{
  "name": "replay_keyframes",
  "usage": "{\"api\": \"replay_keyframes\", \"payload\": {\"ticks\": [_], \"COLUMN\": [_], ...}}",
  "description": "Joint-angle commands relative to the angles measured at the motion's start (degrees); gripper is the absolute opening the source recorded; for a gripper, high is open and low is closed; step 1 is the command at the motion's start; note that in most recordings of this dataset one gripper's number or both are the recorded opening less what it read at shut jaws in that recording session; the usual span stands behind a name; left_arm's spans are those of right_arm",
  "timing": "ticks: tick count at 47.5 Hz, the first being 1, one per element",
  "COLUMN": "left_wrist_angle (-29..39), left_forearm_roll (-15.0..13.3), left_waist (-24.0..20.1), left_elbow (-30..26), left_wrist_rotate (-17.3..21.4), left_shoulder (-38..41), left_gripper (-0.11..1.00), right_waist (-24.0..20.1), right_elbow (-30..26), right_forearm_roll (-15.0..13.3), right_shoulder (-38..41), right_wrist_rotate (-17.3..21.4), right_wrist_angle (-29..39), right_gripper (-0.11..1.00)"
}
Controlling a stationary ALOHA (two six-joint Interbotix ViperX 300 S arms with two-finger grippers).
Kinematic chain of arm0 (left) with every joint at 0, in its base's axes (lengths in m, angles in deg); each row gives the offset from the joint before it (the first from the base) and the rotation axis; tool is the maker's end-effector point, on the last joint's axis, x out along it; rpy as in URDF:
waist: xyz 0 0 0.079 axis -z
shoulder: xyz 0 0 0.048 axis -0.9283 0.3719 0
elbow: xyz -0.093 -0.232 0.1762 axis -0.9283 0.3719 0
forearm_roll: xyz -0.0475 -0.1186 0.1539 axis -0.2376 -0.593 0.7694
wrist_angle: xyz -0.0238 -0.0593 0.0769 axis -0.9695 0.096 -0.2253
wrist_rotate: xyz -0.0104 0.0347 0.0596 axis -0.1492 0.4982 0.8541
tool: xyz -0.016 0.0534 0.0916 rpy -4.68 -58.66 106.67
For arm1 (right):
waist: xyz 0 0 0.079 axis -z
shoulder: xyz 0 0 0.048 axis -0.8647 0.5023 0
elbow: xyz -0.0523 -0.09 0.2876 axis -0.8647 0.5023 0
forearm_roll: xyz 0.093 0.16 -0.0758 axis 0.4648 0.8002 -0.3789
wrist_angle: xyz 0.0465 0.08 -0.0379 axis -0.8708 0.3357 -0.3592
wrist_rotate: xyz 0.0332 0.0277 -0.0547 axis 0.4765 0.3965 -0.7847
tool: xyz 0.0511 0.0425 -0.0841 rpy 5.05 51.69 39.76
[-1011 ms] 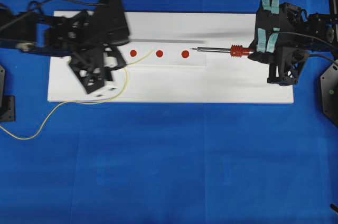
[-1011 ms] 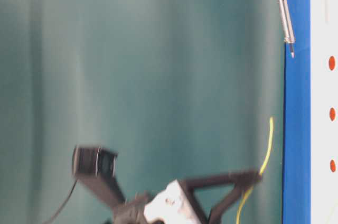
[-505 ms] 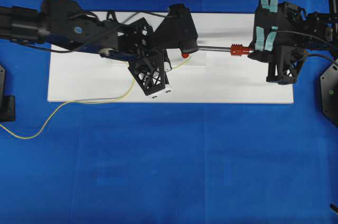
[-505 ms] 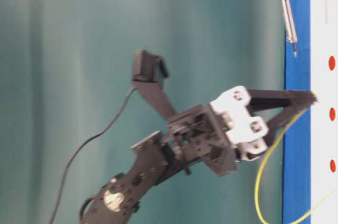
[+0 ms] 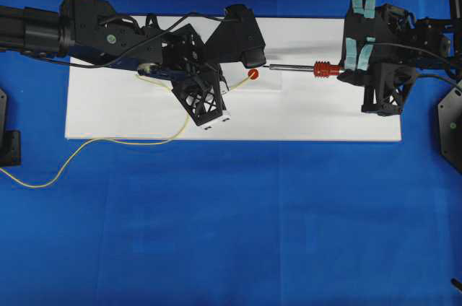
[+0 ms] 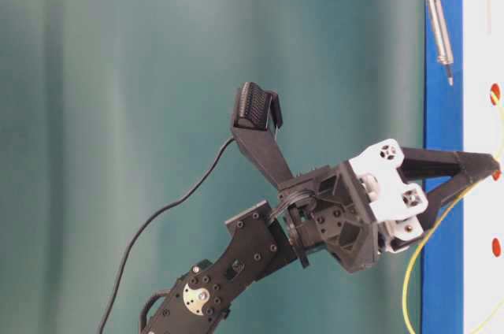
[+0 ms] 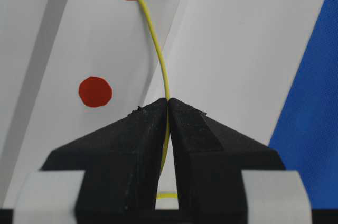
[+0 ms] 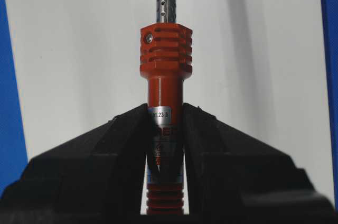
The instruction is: Touch the tip of the soldering iron to the tip of the solder at the mark.
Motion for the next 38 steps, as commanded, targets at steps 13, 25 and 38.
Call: {"api": "replay_keyframes", "payload": {"ticks": [13,25,38], "left_wrist_angle": [-0.26,0.0,0.0], "left_forearm_roll": [0.09,0.0,0.09], "left_waist": [0.35,0.35,0.35], "left_elbow": [-0.97,-0.97,-0.88], "left_wrist_rotate": [0.18,0.09,0.18], "left_shoulder": [-1.32,-1.32,-1.41], "left_gripper": [0.03,0.03,0.03], "right_waist": [0.18,0.18,-0.09], "right_elbow": [-1.49,-2.9,-3.96], "right_forearm_roll": [0.0,-0.09,-0.09], "right_shoulder": [2.02,5.54,7.38], "right_wrist_rotate": [0.09,0.09,0.09], "right_wrist_angle": [-0.44,-0.44,-0.53], "right_gripper": [0.06,0.06,0.06]}}
